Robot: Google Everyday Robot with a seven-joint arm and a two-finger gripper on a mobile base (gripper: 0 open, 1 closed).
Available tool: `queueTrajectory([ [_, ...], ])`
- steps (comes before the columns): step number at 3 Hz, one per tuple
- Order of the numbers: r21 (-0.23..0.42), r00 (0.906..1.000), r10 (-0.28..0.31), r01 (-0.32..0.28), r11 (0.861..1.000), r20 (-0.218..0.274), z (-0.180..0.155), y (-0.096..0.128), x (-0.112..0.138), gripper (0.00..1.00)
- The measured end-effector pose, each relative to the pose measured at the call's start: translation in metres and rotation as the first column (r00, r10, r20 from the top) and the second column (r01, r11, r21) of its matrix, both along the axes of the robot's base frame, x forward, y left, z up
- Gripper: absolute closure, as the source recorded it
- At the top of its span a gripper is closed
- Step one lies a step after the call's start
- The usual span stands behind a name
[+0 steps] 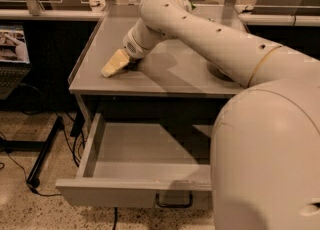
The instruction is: Place rxbar chocolate into top drawer
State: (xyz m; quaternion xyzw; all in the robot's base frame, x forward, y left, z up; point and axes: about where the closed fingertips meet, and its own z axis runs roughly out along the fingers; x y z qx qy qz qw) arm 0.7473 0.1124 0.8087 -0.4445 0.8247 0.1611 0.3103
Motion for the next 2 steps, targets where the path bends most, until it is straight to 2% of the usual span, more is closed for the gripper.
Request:
queueTrajectory([
  [2, 0.000, 1.0000, 0.000, 0.000, 1.000, 0.000, 0.0000, 0.0000, 0.0000, 0.60],
])
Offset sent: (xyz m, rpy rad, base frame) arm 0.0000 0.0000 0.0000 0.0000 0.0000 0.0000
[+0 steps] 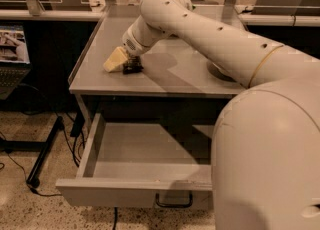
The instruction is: Place rxbar chocolate into top drawer
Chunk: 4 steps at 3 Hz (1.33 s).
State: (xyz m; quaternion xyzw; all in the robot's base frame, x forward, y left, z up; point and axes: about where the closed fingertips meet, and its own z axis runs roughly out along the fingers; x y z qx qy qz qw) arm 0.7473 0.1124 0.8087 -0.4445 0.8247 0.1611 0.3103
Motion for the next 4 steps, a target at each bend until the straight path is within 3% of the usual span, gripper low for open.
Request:
queueTrajectory([
  [1, 0.000, 1.0000, 0.000, 0.000, 1.000, 0.000, -0.0001, 0.0001, 0.0000, 0.83],
  [2, 0.000, 1.0000, 0.000, 0.000, 1.000, 0.000, -0.0001, 0.0001, 0.0000, 1.00],
  [4, 0.000, 1.0000, 0.000, 0.000, 1.000, 0.000, 0.0090, 0.0001, 0.0000, 1.00],
])
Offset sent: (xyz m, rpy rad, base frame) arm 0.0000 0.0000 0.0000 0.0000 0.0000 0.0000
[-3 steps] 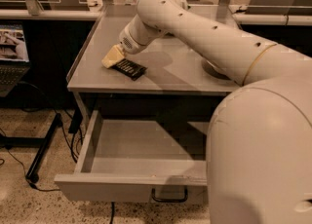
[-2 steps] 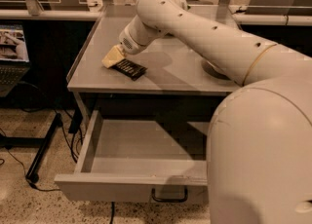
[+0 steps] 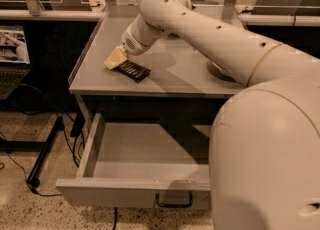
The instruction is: Place rxbar chocolate into top drawer
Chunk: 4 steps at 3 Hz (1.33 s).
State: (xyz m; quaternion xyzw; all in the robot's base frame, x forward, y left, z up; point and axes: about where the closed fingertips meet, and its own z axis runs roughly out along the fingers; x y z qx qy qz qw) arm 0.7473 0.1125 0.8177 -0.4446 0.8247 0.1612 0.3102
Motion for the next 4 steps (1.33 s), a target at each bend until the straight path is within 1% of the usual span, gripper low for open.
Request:
queueTrajectory([
  [1, 0.000, 1.0000, 0.000, 0.000, 1.000, 0.000, 0.009, 0.001, 0.000, 1.00],
  [3, 0.006, 1.0000, 0.009, -0.009, 1.000, -0.001, 0.015, 0.011, -0.003, 1.00],
  [4, 0.079, 0.9922, 0.124, -0.123, 0.989, -0.014, 0.033, 0.014, -0.006, 1.00],
])
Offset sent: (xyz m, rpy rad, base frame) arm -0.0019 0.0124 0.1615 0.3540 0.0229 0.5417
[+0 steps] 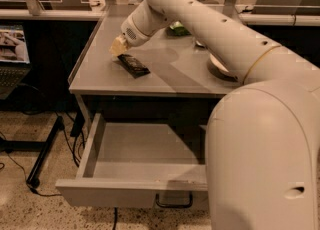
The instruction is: Place rxbar chocolate into top drawer
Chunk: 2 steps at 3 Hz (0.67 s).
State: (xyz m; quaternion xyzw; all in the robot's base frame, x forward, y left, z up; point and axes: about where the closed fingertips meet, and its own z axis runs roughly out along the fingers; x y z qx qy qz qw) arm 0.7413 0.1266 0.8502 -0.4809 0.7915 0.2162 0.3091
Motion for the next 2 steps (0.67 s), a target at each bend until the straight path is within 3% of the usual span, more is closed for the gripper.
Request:
queueTrajectory([
  [1, 0.142, 0.9779, 0.200, -0.189, 0.972, -0.063, -0.005, 0.006, -0.014, 1.00],
  [2, 0.293, 0.9306, 0.364, -0.338, 0.894, -0.038, 0.032, -0.007, -0.034, 1.00],
])
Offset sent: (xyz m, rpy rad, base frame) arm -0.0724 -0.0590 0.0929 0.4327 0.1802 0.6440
